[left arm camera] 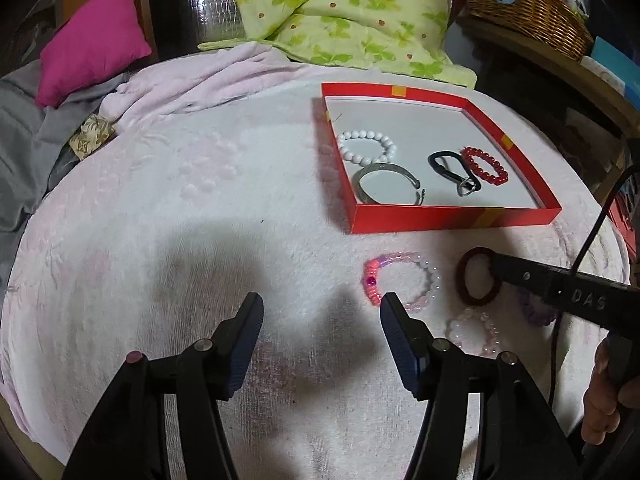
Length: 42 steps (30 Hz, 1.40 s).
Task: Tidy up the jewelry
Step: 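Withdraw both grippers and move the right gripper toward the dark ring, then grasp the maroon hair tie with right gripper while left grasps the pink bead bracelet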
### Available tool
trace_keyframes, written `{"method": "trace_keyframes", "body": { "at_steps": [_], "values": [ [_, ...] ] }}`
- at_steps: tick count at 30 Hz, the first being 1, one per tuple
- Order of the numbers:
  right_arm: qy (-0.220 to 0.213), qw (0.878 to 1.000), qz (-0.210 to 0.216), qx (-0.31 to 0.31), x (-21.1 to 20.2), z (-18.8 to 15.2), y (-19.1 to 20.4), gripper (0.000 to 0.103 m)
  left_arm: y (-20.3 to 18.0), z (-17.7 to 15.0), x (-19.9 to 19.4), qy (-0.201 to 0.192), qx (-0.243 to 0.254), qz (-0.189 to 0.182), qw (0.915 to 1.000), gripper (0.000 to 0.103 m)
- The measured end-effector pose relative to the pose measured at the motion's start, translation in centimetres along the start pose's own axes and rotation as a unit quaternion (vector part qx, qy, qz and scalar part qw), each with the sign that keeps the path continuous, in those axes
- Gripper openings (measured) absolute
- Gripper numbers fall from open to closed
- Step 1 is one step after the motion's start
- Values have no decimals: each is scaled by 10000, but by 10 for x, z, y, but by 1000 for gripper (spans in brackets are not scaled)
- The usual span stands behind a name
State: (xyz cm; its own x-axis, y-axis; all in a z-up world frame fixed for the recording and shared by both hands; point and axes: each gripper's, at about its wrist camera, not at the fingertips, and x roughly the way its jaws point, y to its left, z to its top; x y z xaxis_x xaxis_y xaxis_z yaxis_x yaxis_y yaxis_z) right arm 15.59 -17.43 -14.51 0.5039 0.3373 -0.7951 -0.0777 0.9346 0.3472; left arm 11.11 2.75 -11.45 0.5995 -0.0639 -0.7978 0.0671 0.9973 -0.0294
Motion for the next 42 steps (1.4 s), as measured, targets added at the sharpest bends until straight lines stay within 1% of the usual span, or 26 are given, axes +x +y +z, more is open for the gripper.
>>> {"method": "trace_keyframes", "body": {
  "at_steps": [2, 4, 5, 6, 8, 12, 14, 16, 18, 19, 21, 24, 27, 28, 29, 30, 31, 32, 33, 34, 35, 38, 42],
  "values": [
    [45, 9998, -101, -151, 6, -1, 5, 34, 0, 0, 1, 8, 1, -15, 10000, 62],
    [1, 9990, -256, -363, 8, -2, 12, 33, 0, 0, 3, 39, 11, -45, 10000, 62],
    [-22, 9982, -346, -482, 10, -2, 15, 26, -1, 0, 4, 51, 19, -53, 10000, 62],
    [-36, 9971, -463, -608, 11, -2, 18, 14, -1, 0, 4, 58, 33, -61, 10000, 62],
    [-78, 9943, -703, -798, 13, -4, 22, 7, -3, 0, 6, 61, 66, -99, 9999, 62],
    [-203, 9915, -883, -929, 9, -4, 23, 6, -10, 1, 8, 66, 136, -269, 9995, 62],
    [-247, 9917, -964, -818, 5, -2, 16, 6, -13, 2, 10, 94, 158, -345, 9992, 62],
    [-242, 9938, -913, -579, 1, 3, 3, 6, -19, 2, 12, 102, 220, -410, 9989, 62],
    [-256, 9952, -851, -412, -3, 6, -7, 6, -25, 3, 15, 105, 338, -429, 9985, 64],
    [-257, 9957, -810, -357, -5, 7, -11, 6, -28, 4, 16, 116, 378, -417, 9983, 66],
    [-233, 9967, -728, -279, -8, 7, -15, 6, -31, 4, 21, 161, 426, -352, 9983, 66],
    [-197, 9978, -610, -192, -9, 7, -18, 6, -28, 6, 27, 260, 322, -351, 9985, 66],
    [-195, 9982, -536, -155, -11, 6, -19, 6, -20, 7, 30, 283, 94, -515, 9982, 65],
    [-190, 9983, -522, -150, -10, 6, -19, 6, -18, 7, 31, 294, 23, -584, 9979, 57],
    [-179, 9985, -502, -145, -11, 5, -18, 6, -18, 7, 32, 317, -3, -632, 9975, 44],
    [-163, 9986, -478, -146, -10, 4, -18, 6, -18, 7, 33, 339, 3, -662, 9972, 39],
    [-151, 9987, -464, -154, -10, 3, -17, 6, -20, 7, 34, 337, 52, -654, 9973, 31],
    [-150, 9987, -468, -164, -11, 2, -17, 6, -22, 7, 34, 322, 108, -658, 9973, 19],
    [-154, 9986, -477, -177, -11, 1, -16, 6, -24, 7, 34, 316, 144, -692, 9970, 13],
    [-156, 9986, -476, -180, -11, 0, -16, 6, -26, 7, 33, 314, 170, -766, 9964, 9],
    [-160, 9986, -471, -175, -11, 0, -16, 6, -27, 7, 34, 309, 180, -824, 9960, 8],
    [-209, 9985, -486, -167, -12, 0, -15, 6, -29, 7, 27, 200, 199, -869, 9958, 7],
    [-388, 9982, -425, -174, -21, -1, -14, 6, -25, 11, 11, -105, 163, -969, 9951, 7]
  ]
}}
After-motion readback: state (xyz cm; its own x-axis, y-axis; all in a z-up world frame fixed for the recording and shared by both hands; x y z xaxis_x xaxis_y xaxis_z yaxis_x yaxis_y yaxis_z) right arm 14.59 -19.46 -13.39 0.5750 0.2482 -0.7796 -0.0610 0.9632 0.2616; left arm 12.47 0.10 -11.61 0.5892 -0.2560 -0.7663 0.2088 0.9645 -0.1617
